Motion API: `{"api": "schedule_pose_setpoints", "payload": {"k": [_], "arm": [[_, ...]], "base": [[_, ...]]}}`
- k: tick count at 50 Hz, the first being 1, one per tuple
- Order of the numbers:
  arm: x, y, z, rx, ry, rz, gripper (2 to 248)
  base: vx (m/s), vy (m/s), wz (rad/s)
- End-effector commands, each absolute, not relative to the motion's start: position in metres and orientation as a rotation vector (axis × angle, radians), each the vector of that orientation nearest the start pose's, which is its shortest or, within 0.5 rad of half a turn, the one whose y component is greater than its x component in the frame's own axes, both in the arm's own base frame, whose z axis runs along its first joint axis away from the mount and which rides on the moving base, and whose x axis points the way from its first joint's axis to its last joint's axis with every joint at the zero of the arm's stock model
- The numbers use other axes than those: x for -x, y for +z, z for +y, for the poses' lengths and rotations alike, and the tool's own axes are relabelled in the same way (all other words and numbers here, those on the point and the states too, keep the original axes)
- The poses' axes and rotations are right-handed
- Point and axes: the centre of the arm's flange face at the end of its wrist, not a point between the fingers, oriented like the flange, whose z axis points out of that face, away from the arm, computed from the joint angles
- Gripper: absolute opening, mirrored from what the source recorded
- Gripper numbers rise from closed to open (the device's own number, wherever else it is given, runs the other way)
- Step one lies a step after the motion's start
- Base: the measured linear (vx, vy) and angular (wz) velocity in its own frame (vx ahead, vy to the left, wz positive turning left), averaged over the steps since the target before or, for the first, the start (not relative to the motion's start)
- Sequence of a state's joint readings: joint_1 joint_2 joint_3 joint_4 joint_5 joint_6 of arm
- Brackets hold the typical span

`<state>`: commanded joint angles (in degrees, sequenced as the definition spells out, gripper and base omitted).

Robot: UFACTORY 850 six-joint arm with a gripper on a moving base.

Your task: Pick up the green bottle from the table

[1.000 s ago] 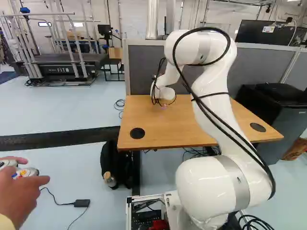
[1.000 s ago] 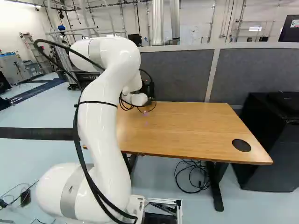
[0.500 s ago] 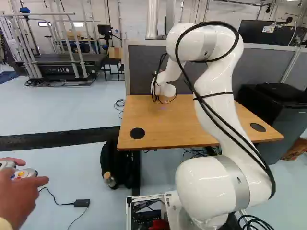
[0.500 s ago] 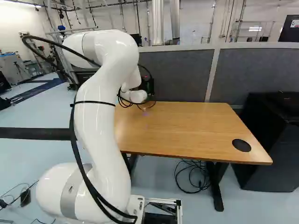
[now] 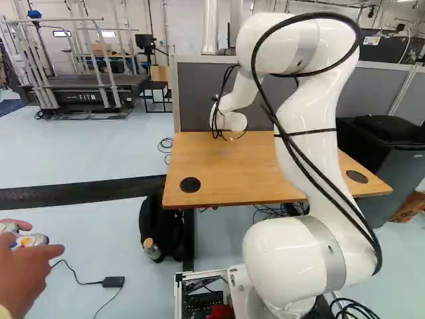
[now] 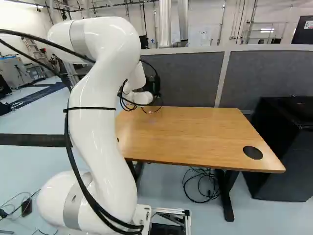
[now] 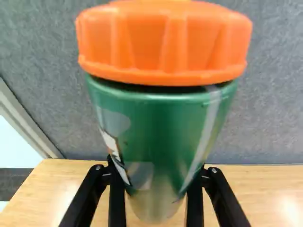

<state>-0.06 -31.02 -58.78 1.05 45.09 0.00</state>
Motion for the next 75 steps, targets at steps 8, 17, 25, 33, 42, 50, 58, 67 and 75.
{"api": "schedule_pose_setpoints", "payload": {"k": [8,17,25,33,42,50,58,67,75], "arm": [[-0.605,0.376,-0.002,2.525,-1.875,0.03,115],[-0.59,0.388,-0.002,2.517,-1.885,0.03,115],[-0.577,0.398,-0.002,2.51,-1.895,0.03,115],[-0.564,0.409,-0.002,2.501,-1.906,0.03,115],[-0.549,0.414,-0.002,2.501,-1.906,0.03,115],[-0.535,0.416,-0.002,2.506,-1.9,0.03,115],[-0.522,0.417,-0.002,2.511,-1.894,0.03,115],[-0.506,0.418,-0.002,2.516,-1.887,0.03,115],[-0.493,0.418,-0.002,2.52,-1.882,0.03,115]], "base": [[0.0,0.0,0.0],[0.0,0.0,0.0],[0.0,0.0,0.0],[0.0,0.0,0.0],[0.0,0.0,0.0],[0.0,0.0,0.0],[0.0,0.0,0.0],[0.0,0.0,0.0],[0.0,0.0,0.0]]}}
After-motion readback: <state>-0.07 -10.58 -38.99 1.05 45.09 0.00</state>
